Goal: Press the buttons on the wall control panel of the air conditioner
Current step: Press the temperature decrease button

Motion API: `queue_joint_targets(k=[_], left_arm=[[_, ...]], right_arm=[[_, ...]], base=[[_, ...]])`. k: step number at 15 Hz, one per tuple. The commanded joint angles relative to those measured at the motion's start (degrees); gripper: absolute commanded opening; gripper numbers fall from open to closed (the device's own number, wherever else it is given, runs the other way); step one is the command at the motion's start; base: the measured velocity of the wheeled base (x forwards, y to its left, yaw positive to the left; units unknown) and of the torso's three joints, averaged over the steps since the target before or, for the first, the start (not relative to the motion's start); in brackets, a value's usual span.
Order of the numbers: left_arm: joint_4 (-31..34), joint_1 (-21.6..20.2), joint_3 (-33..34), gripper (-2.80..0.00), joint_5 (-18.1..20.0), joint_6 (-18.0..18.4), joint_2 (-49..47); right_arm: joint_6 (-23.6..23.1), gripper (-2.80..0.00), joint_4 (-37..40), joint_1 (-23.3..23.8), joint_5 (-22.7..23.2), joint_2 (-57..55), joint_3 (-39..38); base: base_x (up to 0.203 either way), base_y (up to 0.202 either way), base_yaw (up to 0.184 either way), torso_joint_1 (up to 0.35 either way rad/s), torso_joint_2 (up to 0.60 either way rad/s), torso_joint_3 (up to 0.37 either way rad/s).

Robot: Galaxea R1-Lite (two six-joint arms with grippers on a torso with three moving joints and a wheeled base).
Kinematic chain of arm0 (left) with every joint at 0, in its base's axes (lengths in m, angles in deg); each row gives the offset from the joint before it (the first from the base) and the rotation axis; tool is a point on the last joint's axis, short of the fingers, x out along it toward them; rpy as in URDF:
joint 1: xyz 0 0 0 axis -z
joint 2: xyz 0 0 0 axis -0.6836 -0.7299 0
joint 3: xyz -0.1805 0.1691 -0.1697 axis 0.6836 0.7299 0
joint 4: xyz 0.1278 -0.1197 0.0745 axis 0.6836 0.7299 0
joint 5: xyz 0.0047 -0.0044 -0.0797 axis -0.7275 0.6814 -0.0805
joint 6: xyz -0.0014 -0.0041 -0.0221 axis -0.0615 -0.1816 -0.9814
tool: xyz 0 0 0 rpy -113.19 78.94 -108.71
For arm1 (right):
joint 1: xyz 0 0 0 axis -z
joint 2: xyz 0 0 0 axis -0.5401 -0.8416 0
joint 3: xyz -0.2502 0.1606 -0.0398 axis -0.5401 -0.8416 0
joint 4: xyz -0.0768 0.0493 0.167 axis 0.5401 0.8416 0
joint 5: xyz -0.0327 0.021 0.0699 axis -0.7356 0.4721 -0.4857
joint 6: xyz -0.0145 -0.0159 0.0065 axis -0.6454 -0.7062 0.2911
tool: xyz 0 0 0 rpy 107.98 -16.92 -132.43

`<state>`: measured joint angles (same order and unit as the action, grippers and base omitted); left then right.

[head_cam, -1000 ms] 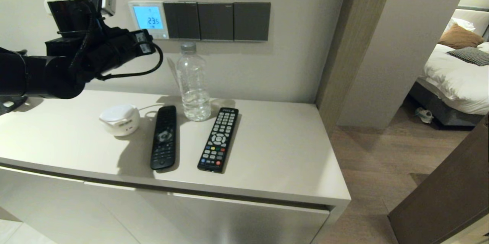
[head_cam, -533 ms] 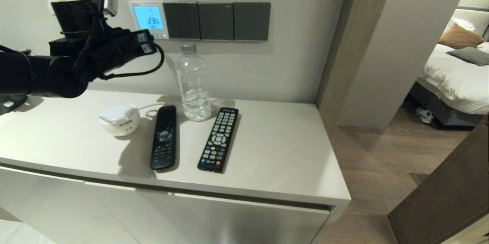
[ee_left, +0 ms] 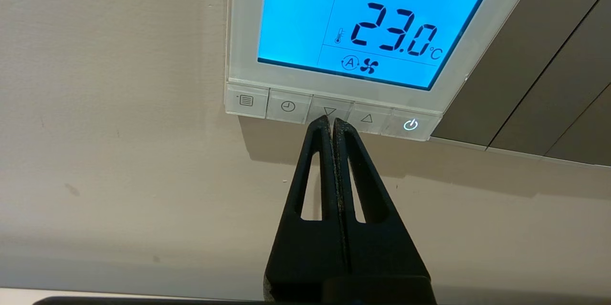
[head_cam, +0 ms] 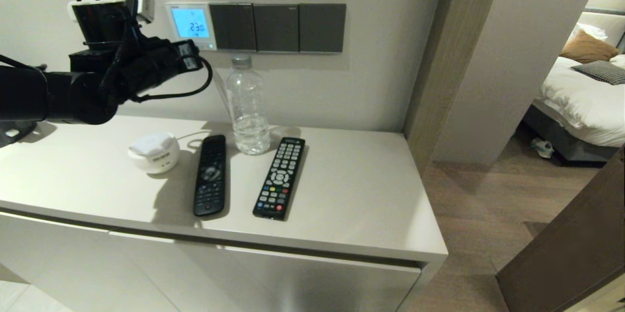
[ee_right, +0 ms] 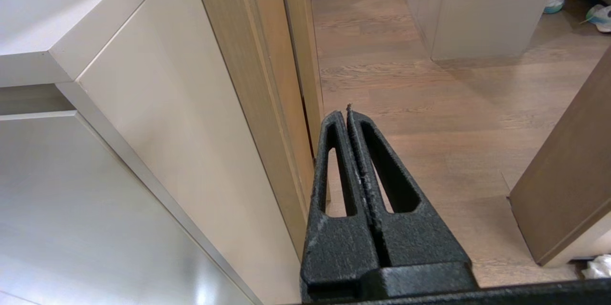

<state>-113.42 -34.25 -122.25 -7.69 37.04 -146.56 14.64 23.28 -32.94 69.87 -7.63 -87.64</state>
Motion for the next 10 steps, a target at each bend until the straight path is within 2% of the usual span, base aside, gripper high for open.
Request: queue_joint_targets(k=[1, 10], left_arm=[[-0.3, 0.0, 0.1, -2.80, 0.0, -0.1, -0.1], [-0.6, 0.1, 3.0, -2.80, 0.0, -0.2, 4.1]], right_arm=[[0.0, -2.80, 0.0, 0.0, 0.0, -0.1, -0.1], [0.0, -2.80, 0.0, 0.0, 0.0, -0.1, -0.1]], base=[[0.000, 0.000, 0.000, 0.000, 0.00, 0.000], [0.000, 0.000, 0.000, 0.000, 0.00, 0.000]])
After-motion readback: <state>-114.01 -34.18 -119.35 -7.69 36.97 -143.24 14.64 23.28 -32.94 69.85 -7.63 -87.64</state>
